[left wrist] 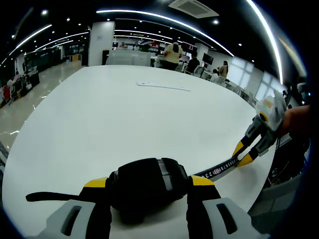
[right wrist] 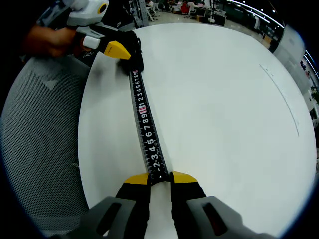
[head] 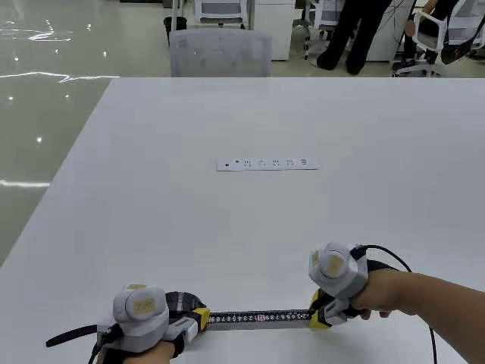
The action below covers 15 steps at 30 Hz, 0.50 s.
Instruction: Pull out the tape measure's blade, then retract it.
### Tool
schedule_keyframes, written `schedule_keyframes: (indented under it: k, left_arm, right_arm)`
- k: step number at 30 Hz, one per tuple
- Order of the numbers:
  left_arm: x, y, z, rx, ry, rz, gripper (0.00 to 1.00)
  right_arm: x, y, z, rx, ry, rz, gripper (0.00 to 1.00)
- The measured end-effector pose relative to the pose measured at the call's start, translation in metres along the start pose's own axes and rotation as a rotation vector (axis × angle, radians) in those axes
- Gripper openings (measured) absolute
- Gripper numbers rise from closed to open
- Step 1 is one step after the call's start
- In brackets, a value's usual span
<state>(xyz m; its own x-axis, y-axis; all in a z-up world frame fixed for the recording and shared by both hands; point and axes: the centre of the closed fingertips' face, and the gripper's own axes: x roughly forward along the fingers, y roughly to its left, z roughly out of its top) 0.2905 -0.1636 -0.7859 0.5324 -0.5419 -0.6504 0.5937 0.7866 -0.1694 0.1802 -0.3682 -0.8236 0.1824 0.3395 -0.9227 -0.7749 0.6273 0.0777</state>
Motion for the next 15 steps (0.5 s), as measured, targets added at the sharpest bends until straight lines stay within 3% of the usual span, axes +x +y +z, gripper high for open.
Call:
schedule_keyframes:
  k: [15]
  left_arm:
    - [0.0007, -0.0005, 0.0001, -0.001, 0.003, -0.002, 0.57]
  right_arm:
    - [0.0037, 0.0012, 0.0072, -0.002, -0.011, 0.002, 0.14]
